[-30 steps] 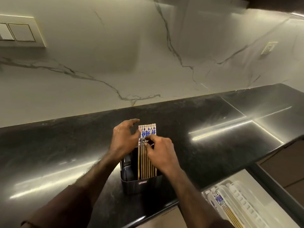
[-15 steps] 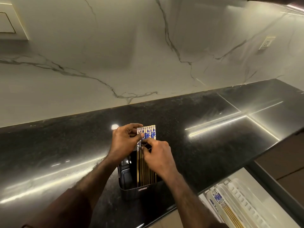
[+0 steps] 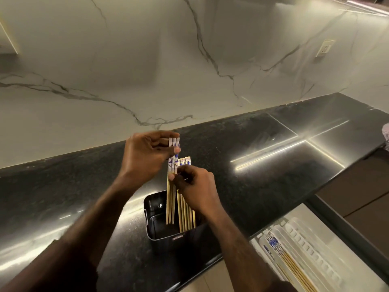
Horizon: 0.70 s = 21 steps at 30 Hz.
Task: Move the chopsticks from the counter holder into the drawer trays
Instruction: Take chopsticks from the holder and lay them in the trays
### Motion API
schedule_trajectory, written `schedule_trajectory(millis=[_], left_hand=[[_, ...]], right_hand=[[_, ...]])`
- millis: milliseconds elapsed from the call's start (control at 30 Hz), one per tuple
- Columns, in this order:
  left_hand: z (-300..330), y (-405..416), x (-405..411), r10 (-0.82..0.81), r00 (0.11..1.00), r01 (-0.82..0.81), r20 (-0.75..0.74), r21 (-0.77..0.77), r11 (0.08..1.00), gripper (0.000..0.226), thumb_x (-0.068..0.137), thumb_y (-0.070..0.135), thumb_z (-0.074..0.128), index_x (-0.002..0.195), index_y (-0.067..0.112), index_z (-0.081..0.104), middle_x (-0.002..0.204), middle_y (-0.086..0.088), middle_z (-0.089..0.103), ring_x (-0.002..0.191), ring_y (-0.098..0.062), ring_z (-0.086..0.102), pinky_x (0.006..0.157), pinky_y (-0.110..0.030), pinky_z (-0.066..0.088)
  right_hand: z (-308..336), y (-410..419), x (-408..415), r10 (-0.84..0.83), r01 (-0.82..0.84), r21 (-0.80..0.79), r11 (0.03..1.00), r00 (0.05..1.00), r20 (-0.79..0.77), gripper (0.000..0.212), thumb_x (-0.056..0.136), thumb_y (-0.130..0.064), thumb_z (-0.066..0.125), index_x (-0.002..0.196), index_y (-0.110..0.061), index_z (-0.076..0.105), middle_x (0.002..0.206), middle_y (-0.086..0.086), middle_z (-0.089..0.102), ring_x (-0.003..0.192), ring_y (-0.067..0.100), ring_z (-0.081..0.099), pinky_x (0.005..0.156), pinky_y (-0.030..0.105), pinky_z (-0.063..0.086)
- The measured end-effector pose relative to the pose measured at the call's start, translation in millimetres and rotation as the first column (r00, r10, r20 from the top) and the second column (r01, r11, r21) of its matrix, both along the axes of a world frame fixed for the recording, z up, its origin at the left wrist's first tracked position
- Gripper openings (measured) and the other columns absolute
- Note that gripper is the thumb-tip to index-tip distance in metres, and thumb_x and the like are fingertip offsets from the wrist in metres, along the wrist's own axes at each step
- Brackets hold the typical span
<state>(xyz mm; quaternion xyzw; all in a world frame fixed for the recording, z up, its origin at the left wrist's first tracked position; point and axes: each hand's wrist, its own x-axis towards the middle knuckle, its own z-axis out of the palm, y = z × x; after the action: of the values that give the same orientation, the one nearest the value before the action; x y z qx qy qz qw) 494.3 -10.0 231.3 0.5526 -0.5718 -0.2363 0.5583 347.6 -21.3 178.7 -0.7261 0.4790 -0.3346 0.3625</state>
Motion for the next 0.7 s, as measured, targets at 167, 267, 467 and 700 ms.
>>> schedule_trajectory(millis=[167, 267, 467, 700], left_hand=[[57, 9, -18, -0.077, 0.997, 0.077, 0.004, -0.136, 0.988, 0.036, 0.072, 0.007, 0.08, 0.107, 0.012, 0.071, 0.09, -0.002, 0.075, 0.078, -0.01, 0.074, 0.07, -0.021, 0.059], [78, 14, -39, -0.123, 0.991, 0.113, -0.043, -0.185, 0.976, 0.036, 0.073, 0.004, 0.079, 0.107, 0.011, 0.071, 0.09, -0.002, 0.075, 0.079, -0.013, 0.075, 0.068, -0.022, 0.059], [85, 31, -118, -0.198, 0.979, 0.184, -0.056, -0.196, 0.963, 0.036, 0.074, 0.002, 0.078, 0.109, 0.007, 0.07, 0.089, -0.002, 0.075, 0.077, -0.011, 0.074, 0.066, -0.02, 0.058], [61, 65, -254, -0.271, 0.938, 0.238, -0.214, -0.17, 0.956, 0.033, 0.073, 0.001, 0.078, 0.104, 0.011, 0.071, 0.087, -0.004, 0.076, 0.079, -0.019, 0.075, 0.067, -0.031, 0.061]], right_hand=[[24, 6, -25, 0.09, -0.101, 0.057, 0.993, 0.982, 0.168, 0.018, 0.089, -0.022, 0.068, 0.106, -0.02, 0.072, 0.094, -0.003, 0.073, 0.086, 0.009, 0.07, 0.083, 0.04, 0.058], [36, 14, -52, 0.135, -0.159, 0.091, 0.983, 0.964, 0.228, 0.017, 0.09, -0.018, 0.066, 0.107, -0.018, 0.071, 0.097, 0.0, 0.074, 0.09, 0.014, 0.071, 0.086, 0.043, 0.057], [42, 52, -142, 0.112, -0.143, 0.116, 0.983, 0.965, 0.239, 0.015, 0.091, -0.013, 0.064, 0.103, -0.019, 0.07, 0.096, 0.002, 0.075, 0.089, 0.014, 0.072, 0.083, 0.034, 0.058], [39, 116, -286, -0.086, 0.063, 0.155, 0.986, 0.986, 0.143, 0.016, 0.091, -0.017, 0.064, 0.102, -0.008, 0.072, 0.089, 0.006, 0.075, 0.08, 0.017, 0.073, 0.081, 0.037, 0.06]])
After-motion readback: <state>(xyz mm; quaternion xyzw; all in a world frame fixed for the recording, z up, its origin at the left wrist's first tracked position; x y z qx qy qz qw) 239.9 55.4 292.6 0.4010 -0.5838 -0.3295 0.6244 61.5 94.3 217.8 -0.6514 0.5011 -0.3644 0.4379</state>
